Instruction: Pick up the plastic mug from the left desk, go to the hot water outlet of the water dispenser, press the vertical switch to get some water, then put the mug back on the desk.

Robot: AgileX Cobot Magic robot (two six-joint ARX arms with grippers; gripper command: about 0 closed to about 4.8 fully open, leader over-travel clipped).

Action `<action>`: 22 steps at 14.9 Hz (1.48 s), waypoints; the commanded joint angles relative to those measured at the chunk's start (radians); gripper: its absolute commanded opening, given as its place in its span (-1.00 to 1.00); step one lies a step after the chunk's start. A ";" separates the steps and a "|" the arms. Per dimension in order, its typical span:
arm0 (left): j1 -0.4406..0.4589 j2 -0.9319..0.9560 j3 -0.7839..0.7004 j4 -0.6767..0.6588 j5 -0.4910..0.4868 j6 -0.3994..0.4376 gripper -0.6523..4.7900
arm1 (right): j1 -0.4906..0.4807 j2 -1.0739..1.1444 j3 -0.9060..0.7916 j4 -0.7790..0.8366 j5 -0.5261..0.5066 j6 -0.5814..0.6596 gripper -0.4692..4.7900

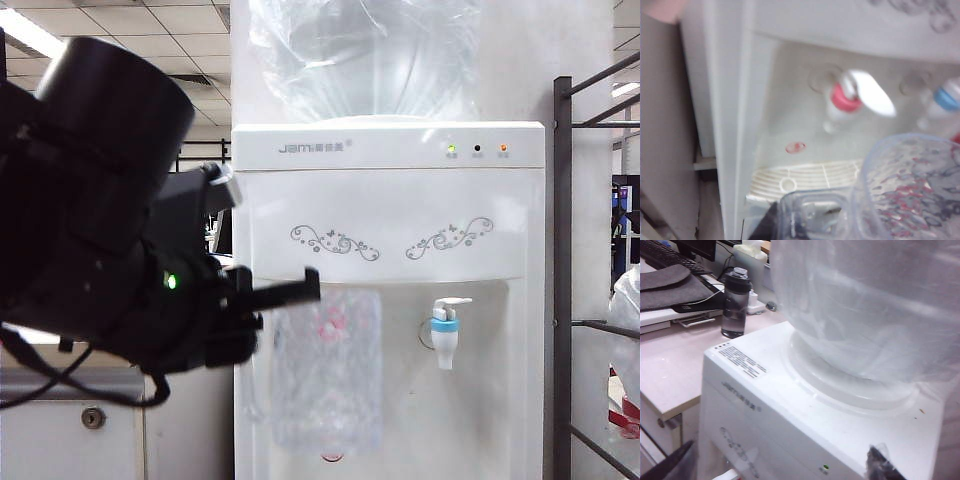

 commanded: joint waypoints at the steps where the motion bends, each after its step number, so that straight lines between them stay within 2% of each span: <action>1: 0.011 0.055 0.025 0.020 -0.013 0.011 -0.79 | 0.000 0.000 0.003 0.011 0.006 0.001 0.85; 7: 0.075 0.201 0.137 0.014 0.030 0.002 -0.79 | 0.000 0.000 0.003 -0.001 0.006 0.001 0.85; 10: 0.080 0.214 0.178 -0.050 0.033 0.001 -0.79 | 0.000 0.000 0.003 -0.002 0.005 0.001 0.85; 15: 0.098 0.233 0.319 -0.360 0.059 0.000 -0.79 | 0.000 0.000 0.003 -0.003 0.005 0.001 0.85; 16: 0.099 0.236 0.323 -0.368 0.058 -0.001 -0.79 | 0.000 0.000 0.003 -0.003 0.005 0.001 0.85; 19: 0.103 0.249 0.323 -0.320 -0.041 -0.032 -0.79 | 0.000 0.000 0.003 -0.015 0.005 0.001 0.85; 22: 0.125 0.249 0.323 -0.209 -0.039 -0.057 -0.79 | 0.000 0.000 0.003 -0.017 0.005 0.001 0.85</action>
